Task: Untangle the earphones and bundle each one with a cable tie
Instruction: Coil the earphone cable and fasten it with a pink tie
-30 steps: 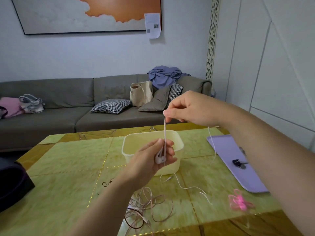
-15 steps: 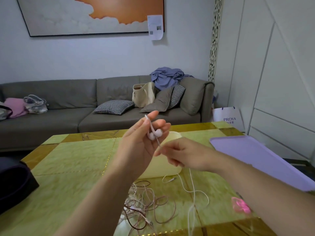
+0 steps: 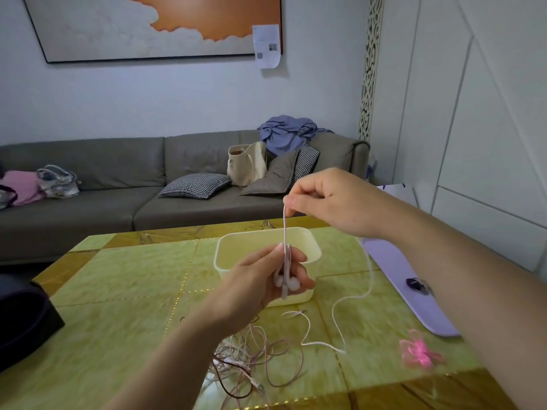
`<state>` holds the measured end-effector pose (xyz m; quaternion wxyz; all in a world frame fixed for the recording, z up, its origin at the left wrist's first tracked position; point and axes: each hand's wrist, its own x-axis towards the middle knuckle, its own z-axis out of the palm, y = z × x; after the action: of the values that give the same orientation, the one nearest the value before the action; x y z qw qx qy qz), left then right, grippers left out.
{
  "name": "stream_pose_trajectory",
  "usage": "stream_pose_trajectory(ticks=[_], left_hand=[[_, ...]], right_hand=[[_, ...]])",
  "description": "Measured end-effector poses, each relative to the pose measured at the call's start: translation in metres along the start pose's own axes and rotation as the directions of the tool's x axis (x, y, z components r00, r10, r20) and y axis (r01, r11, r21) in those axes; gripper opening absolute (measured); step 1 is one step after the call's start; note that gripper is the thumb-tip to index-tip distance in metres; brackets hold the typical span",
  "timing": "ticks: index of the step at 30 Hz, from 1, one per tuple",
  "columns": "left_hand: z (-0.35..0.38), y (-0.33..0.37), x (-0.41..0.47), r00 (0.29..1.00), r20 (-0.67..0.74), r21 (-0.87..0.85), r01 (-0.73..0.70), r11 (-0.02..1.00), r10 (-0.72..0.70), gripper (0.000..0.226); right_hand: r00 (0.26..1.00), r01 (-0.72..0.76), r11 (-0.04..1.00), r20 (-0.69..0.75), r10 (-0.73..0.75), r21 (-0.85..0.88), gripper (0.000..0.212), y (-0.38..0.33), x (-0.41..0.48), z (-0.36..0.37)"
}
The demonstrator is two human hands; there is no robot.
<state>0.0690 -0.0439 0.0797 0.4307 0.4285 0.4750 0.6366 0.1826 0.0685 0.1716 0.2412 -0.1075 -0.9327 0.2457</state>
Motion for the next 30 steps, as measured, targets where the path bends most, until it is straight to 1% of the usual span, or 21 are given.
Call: stream_pose_trajectory(ticks=[2,4,6,8,10,12,14,16,17,19,22,24,26,27,29,30], left_hand=[[0.004,0.002,-0.003,0.999,0.037,-0.052,-0.016,0.999,0.017,0.032],[0.009,0.006,-0.004,0.997,0.045,-0.131,-0.06,0.99,0.066,0.028],[0.014,0.013,-0.004,0.993,0.02,-0.232,-0.109,0.966,0.117,0.024],[0.014,0.02,-0.001,0.987,-0.044,-0.311,-0.161,0.937,0.155,0.023],[0.005,0.022,0.006,0.974,-0.15,-0.337,-0.211,0.917,0.169,0.025],[-0.007,0.019,0.012,0.955,-0.254,-0.307,-0.228,0.924,0.151,0.027],[-0.016,0.011,0.016,0.95,-0.295,-0.243,-0.182,0.953,0.106,0.029],[-0.02,0.0,0.015,0.959,-0.281,-0.145,-0.079,0.986,0.035,0.032],[-0.019,-0.005,0.014,0.966,-0.259,-0.082,-0.028,0.996,0.005,0.033],[-0.017,-0.013,0.01,0.979,-0.199,0.015,0.041,0.999,-0.037,0.034],[-0.01,-0.016,0.004,0.992,-0.094,0.055,0.089,0.995,-0.084,0.037],[-0.003,-0.014,0.0,0.996,-0.031,0.022,0.082,0.996,-0.081,0.039],[0.003,-0.009,-0.002,0.999,-0.013,-0.033,0.043,0.999,-0.044,0.038],[0.006,-0.005,-0.002,1.0,-0.01,-0.07,0.019,0.997,-0.02,0.036],[0.011,0.005,-0.004,1.0,-0.002,-0.169,-0.029,0.985,0.029,0.032],[0.013,0.01,-0.004,0.999,-0.007,-0.226,-0.053,0.973,0.053,0.03]], right_hand=[[0.998,-0.034,0.997,-0.055,0.039,0.076,0.025,0.014,0.006,0.006],[0.989,-0.099,0.977,-0.088,0.118,0.191,0.025,0.03,0.008,0.018],[0.979,-0.165,0.936,-0.065,0.194,0.31,0.026,0.044,0.006,0.036],[0.976,-0.206,0.91,0.013,0.216,0.36,0.028,0.051,0.001,0.057],[0.979,-0.2,0.939,0.102,0.178,0.28,0.029,0.049,-0.009,0.072],[0.971,-0.155,0.982,0.199,0.131,0.11,0.025,0.041,-0.017,0.077],[0.947,-0.091,0.994,0.304,0.105,-0.059,0.024,0.03,-0.024,0.073],[0.928,-0.056,0.991,0.36,0.096,-0.119,0.023,0.018,-0.026,0.063],[0.931,-0.045,0.992,0.356,0.083,-0.115,0.022,0.012,-0.026,0.056],[0.952,-0.032,0.997,0.303,0.051,-0.067,0.022,0.004,-0.023,0.041],[0.989,-0.035,0.999,0.145,0.035,-0.004,0.024,0.006,-0.013,0.021],[0.998,-0.039,0.999,0.048,0.037,0.026,0.025,0.016,-0.005,0.015],[0.998,-0.052,0.995,-0.021,0.053,0.084,0.026,0.029,0.001,0.019],[0.995,-0.077,0.989,-0.054,0.084,0.124,0.025,0.034,0.001,0.023],[0.985,-0.138,0.967,-0.074,0.156,0.214,0.028,0.047,0.001,0.037],[0.984,-0.158,0.952,-0.042,0.175,0.261,0.029,0.051,-0.001,0.045]])
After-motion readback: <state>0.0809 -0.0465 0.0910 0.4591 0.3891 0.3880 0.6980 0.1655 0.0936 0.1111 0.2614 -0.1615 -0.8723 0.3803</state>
